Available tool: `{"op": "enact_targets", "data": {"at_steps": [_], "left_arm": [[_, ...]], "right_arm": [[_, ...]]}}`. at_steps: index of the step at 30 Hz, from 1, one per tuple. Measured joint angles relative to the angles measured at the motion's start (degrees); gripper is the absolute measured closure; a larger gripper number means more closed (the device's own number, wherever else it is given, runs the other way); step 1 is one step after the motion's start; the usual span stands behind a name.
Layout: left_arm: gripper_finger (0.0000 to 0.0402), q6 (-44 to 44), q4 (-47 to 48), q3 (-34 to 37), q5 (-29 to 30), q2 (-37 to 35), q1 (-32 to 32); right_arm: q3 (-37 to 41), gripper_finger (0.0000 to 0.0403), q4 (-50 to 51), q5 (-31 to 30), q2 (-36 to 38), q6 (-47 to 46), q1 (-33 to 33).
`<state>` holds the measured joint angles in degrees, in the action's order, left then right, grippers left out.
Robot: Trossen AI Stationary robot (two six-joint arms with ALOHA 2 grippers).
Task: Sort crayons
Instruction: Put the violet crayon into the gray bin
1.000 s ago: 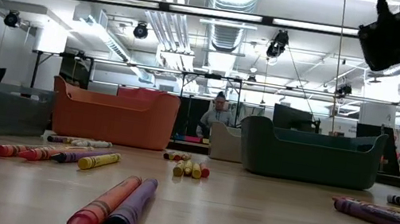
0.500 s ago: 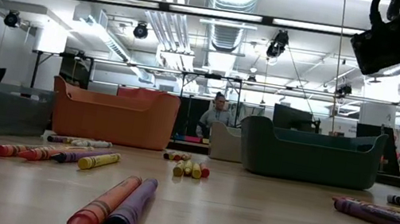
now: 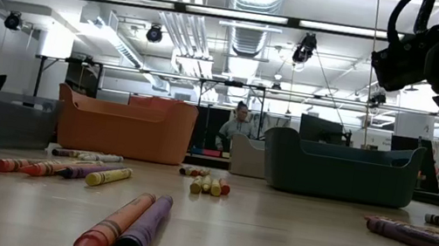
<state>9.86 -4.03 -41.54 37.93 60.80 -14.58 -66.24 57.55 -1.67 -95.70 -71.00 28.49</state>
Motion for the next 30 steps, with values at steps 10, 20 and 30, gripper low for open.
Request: {"op": "enact_targets", "data": {"at_steps": [10,20,30], "left_arm": [[0.0326,-0.17,0.19,0.00,0.00,0.00,0.01],[0.0326,-0.17,0.49,0.07,0.00,0.00,-0.01],[0.0326,-0.17,0.59,0.07,0.00,0.00,0.01]], "right_arm": [[0.20,0.0291,-1.27,-2.93,-0.82,-1.72,-0.04],[0.44,0.0286,-1.50,-2.82,-5.44,-1.60,-0.04],[0.42,0.0304,-2.88,-2.43,-6.82,-1.36,-0.04]]}}
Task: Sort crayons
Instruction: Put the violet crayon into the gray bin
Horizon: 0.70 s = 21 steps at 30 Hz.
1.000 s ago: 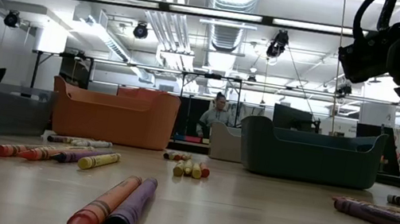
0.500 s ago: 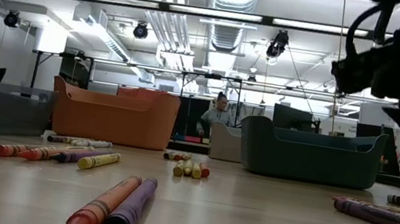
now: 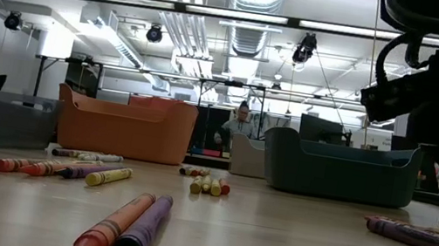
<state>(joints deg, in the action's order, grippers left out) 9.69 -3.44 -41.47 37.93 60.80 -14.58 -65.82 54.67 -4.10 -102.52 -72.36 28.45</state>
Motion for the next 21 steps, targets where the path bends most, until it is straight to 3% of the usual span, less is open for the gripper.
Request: {"op": "enact_targets", "data": {"at_steps": [21], "left_arm": [[0.0326,0.00,0.02,0.00,0.00,0.00,0.01]], "right_arm": [[1.78,0.0353,-5.95,-0.03,0.15,2.10,0.02]]}}
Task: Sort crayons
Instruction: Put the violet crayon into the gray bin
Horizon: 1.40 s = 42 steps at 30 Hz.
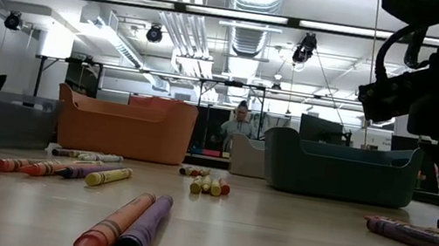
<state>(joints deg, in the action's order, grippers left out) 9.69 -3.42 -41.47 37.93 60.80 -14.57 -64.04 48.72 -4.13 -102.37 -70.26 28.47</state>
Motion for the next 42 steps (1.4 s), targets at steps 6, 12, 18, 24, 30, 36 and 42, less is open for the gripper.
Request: {"op": "enact_targets", "data": {"at_steps": [6,12,18,24,30,36,42], "left_arm": [[0.0326,0.00,0.00,0.00,0.00,0.00,-0.01],[0.0326,0.00,0.00,0.00,0.00,0.00,-0.02],[0.0326,0.02,-0.01,0.00,0.00,0.00,-0.01],[0.0326,0.02,-0.25,0.00,0.00,0.00,-0.01],[0.0326,0.02,-0.76,0.00,0.00,0.00,-0.02],[0.0326,-0.01,-1.28,0.00,0.00,0.00,-0.02],[0.0326,-3.24,-5.50,0.00,0.04,0.00,0.02]], "right_arm": [[0.03,0.0379,-0.39,-0.19,0.00,0.02,0.00],[-0.11,0.0392,-0.28,-0.38,0.61,0.52,0.00],[-1.32,0.0395,-0.99,-1.22,4.27,1.82,0.00],[-1.32,0.0395,-4.62,-6.40,9.09,4.27,0.00],[-1.31,0.0395,-11.80,-14.10,13.25,10.85,-0.15],[-1.32,0.0395,-21.04,-22.67,16.32,22.45,-1.56],[-1.30,0.0395,-34.16,-25.95,17.17,40.15,-6.28]]}}
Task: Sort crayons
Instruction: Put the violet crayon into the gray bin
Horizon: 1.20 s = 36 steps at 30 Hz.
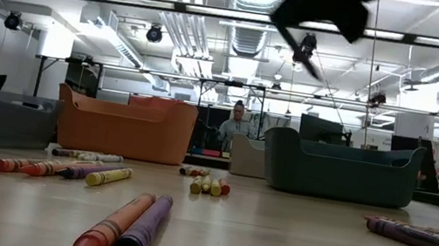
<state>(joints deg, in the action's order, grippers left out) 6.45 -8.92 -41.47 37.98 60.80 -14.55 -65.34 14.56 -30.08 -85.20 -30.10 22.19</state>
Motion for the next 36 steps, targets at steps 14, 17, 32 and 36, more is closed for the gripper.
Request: {"op": "enact_targets", "data": {"at_steps": [14,17,32,36], "left_arm": [[0.0326,-17.67,-8.98,0.00,3.57,-0.02,7.44],[0.0326,-17.49,-7.13,0.00,8.48,-0.29,9.05],[0.0326,4.00,12.34,3.99,11.50,-18.37,-4.23],[0.0326,3.85,7.39,6.01,11.05,-19.54,-6.44]], "right_arm": [[3.22,0.0394,-28.56,14.79,2.00,37.78,-24.49],[5.23,0.0394,-36.32,26.93,1.72,36.17,-33.11],[11.25,0.0394,-55.11,35.50,2.19,35.51,-46.01],[14.47,0.0394,-54.67,30.71,2.84,33.81,-45.32]]}}
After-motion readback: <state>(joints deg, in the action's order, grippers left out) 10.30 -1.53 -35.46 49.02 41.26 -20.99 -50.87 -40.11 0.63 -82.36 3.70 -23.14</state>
